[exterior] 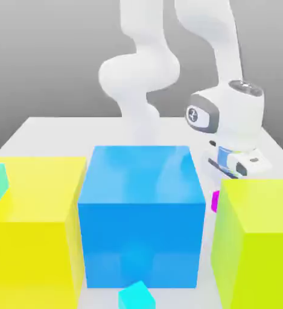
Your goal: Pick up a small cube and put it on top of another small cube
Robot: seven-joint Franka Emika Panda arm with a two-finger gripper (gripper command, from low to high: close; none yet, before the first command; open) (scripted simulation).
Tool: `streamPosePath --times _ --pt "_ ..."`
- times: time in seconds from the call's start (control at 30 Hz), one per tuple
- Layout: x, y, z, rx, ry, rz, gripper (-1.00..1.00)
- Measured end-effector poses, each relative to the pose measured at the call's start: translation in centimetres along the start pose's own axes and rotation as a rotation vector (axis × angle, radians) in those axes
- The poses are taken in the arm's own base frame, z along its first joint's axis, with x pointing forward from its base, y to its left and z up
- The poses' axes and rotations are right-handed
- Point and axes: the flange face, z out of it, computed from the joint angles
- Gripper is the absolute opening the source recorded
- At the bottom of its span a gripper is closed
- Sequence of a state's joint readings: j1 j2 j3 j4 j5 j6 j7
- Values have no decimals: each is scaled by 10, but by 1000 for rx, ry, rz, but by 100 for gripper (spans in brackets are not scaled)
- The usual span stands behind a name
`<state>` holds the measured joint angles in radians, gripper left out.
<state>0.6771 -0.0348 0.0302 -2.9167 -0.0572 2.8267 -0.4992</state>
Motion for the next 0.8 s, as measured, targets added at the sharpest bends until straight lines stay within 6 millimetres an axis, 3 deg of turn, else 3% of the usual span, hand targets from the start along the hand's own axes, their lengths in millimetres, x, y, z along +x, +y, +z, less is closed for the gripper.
streamPosePath --times 0.1,0.33,0.5,0.57,0.63,0.8 --pt "21 -13 -9 0 -47 27 -100" --pt "80 -17 -73 -10 -15 292 -100" --pt "102 17 -138 10 24 586 -100" --pt "92 60 -163 21 38 741 -100" --pt "67 110 -186 32 49 904 -100" --pt "-26 214 -216 42 55 1220 -100"
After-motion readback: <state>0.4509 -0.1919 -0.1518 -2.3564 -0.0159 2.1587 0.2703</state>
